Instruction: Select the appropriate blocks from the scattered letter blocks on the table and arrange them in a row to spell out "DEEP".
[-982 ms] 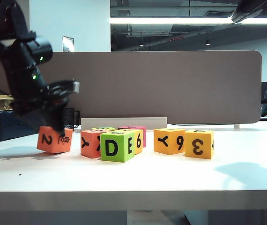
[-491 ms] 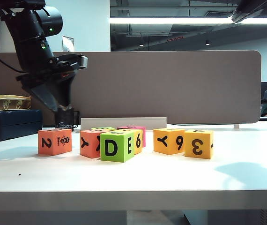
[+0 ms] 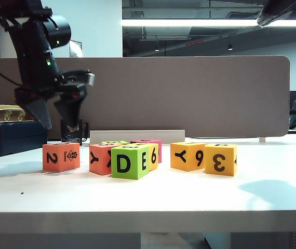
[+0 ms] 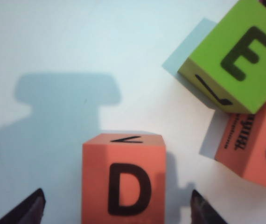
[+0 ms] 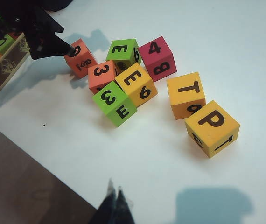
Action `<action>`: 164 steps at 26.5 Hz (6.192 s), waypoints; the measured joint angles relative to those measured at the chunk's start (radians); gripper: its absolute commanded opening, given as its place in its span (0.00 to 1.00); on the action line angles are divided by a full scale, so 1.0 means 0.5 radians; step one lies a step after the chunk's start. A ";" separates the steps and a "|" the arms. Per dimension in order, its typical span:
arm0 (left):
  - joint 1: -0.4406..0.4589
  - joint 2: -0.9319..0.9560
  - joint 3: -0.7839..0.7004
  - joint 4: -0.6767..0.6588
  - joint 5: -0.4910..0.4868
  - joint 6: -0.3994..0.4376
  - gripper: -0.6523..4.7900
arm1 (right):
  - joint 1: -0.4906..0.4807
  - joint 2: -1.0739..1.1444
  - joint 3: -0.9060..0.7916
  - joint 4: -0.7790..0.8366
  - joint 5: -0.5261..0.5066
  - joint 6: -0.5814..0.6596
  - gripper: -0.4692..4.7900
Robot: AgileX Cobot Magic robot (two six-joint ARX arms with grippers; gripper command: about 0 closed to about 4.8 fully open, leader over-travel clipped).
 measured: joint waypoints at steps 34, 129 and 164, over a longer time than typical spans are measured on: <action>0.000 -0.111 0.004 -0.323 0.189 -0.363 0.37 | 0.000 -0.001 0.000 -0.015 0.001 -0.001 0.08; -0.622 -0.039 0.173 -0.326 -0.397 -0.432 0.96 | 0.000 -0.001 0.000 -0.031 0.000 0.000 0.08; -0.294 0.234 0.175 0.349 0.176 0.526 1.00 | 0.000 -0.001 0.000 -0.121 0.000 -0.001 0.08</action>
